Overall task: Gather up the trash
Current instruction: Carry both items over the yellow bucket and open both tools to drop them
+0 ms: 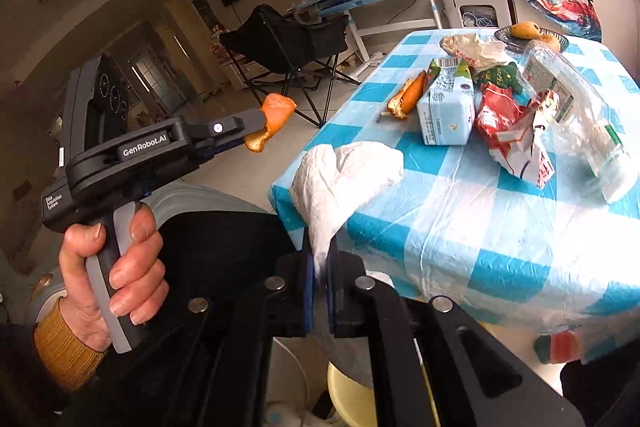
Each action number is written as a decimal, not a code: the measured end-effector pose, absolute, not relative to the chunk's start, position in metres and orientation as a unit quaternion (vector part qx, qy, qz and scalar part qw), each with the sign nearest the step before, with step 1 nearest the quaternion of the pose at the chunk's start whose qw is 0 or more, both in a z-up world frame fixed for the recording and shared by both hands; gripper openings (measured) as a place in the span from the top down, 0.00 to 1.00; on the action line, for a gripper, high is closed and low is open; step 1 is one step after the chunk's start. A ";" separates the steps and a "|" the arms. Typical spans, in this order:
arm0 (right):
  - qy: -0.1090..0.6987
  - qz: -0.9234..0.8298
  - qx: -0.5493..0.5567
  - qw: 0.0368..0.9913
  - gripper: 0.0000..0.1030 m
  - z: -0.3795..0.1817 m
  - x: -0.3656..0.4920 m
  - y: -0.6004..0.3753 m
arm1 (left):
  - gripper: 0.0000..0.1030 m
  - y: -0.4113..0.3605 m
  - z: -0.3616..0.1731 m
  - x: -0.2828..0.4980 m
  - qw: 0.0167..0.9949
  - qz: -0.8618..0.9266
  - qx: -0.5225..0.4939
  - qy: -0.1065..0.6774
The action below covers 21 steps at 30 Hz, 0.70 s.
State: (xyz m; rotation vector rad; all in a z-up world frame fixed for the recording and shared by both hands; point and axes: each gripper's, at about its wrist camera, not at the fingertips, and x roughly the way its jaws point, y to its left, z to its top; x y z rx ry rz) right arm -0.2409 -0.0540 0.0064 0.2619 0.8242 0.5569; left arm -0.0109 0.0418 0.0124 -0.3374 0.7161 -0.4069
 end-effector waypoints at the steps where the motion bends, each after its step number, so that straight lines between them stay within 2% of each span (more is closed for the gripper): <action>1: 0.405 0.263 0.130 0.866 0.94 -0.001 -0.248 -0.056 | 0.84 0.037 0.014 -0.017 0.903 -0.198 -0.156 0.347; 7: 0.519 0.210 0.149 0.815 0.94 -0.065 -0.253 -0.064 | 0.84 0.010 0.011 -0.044 0.900 -0.210 -0.123 0.361; 12: 0.563 0.179 0.146 0.794 0.90 -0.089 -0.237 -0.060 | 0.84 -0.010 -0.002 -0.060 0.894 -0.217 -0.099 0.379; 13: 0.568 0.174 0.144 0.791 0.81 -0.092 -0.237 -0.059 | 0.84 -0.015 -0.005 -0.062 0.892 -0.218 -0.094 0.385; 14: 0.569 0.167 0.142 0.792 0.64 -0.093 -0.239 -0.060 | 0.84 -0.019 -0.009 -0.064 0.890 -0.219 -0.088 0.391; 16: 0.557 0.150 0.143 0.804 0.49 -0.087 -0.240 -0.065 | 0.83 -0.026 -0.016 -0.067 0.886 -0.221 -0.076 0.401; 21: 0.514 0.121 0.181 0.830 0.47 -0.079 -0.255 -0.092 | 0.83 -0.044 -0.030 -0.072 0.876 -0.222 -0.050 0.425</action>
